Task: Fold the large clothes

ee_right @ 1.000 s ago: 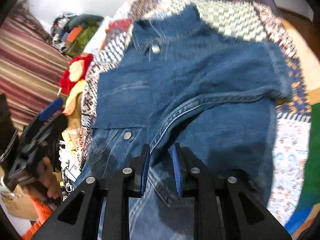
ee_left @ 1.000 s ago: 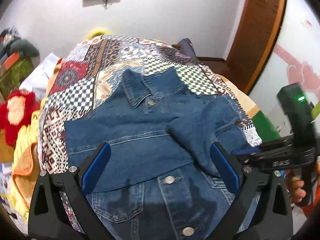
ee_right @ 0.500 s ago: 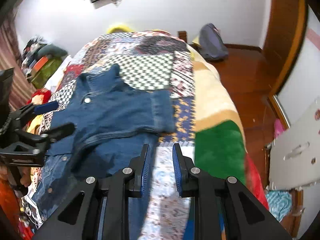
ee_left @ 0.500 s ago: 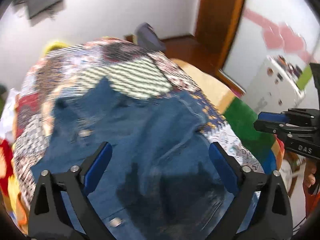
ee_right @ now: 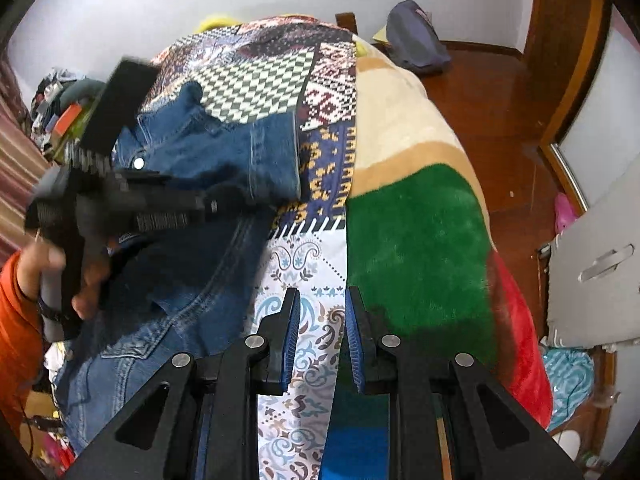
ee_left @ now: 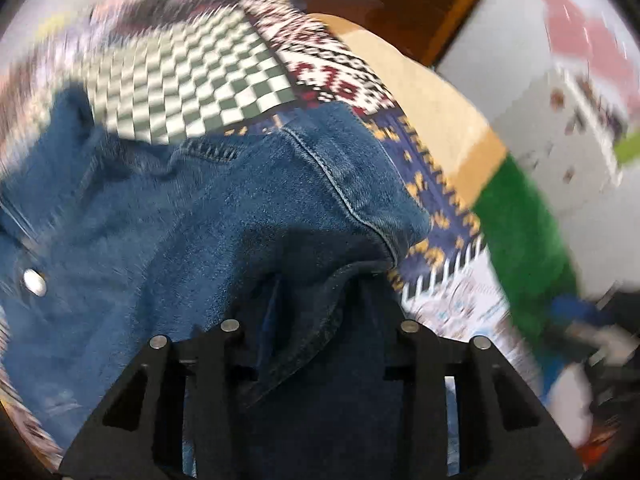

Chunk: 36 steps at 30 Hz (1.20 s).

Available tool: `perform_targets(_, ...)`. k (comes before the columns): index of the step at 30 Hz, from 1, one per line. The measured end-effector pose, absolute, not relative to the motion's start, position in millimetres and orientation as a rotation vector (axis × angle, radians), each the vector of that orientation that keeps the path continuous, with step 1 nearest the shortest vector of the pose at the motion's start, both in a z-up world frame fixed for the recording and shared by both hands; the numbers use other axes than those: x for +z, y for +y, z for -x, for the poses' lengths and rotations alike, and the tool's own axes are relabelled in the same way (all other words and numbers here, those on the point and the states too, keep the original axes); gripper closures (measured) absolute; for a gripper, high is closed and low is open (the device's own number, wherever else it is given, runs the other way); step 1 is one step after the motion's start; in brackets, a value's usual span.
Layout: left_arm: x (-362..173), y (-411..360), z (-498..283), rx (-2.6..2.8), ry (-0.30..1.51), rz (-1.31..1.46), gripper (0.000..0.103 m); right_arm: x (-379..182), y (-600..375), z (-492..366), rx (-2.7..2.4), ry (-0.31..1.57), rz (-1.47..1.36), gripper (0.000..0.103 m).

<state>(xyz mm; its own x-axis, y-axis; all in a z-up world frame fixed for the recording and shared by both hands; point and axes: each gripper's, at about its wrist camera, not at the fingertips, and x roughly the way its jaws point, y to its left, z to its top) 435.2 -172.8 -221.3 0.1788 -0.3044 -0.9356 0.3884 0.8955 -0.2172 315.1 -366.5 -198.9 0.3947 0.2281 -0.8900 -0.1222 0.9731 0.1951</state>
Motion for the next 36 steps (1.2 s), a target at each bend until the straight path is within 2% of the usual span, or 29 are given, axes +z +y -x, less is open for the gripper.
perform_targets(2, -221.6, -167.3, -437.4, -0.502, 1.294, -0.055, 0.08, -203.3, -364.3, -319.2, 0.233, 1.156, -0.118, 0.085)
perform_targets(3, -219.7, -164.5, -436.4, -0.498, 1.282, -0.05, 0.092, -204.3, -363.9, -320.8, 0.241, 1.161, -0.133, 0.085)
perform_targets(4, -216.2, -160.4, -434.6, -0.485, 1.269, -0.048, 0.094, -204.6, -363.1, -322.2, 0.253, 1.166, -0.154, 0.085)
perform_targets(7, -195.2, -142.8, -428.2, -0.47, 1.215, -0.007, 0.094, -202.9, -359.0, -324.4, 0.269, 1.163, -0.166, 0.085)
perform_targets(15, -86.6, -61.9, -407.8, -0.404, 0.934, 0.062, 0.096, -187.2, -338.2, -330.6, 0.289, 1.132, -0.126, 0.085)
perform_targets(20, -62.0, -5.1, -374.9, -0.333, 0.847, 0.072, 0.096, -181.9, -311.5, -336.9, 0.32, 1.119, -0.09, 0.085)
perform_targets(24, -74.6, 45.9, -344.0, -0.234, 0.83, 0.081, 0.096, -187.9, -285.7, -340.2, 0.349, 1.146, -0.054, 0.085)
perform_targets(31, -146.1, 126.6, -298.2, -0.124, 0.95, 0.215, 0.095, -231.9, -261.4, -347.3, 0.35, 1.285, -0.036, 0.085)
perform_targets(36, -206.1, 156.4, -266.7, -0.102, 1.078, 0.278, 0.093, -235.9, -263.7, -345.0, 0.316, 1.303, -0.028, 0.085)
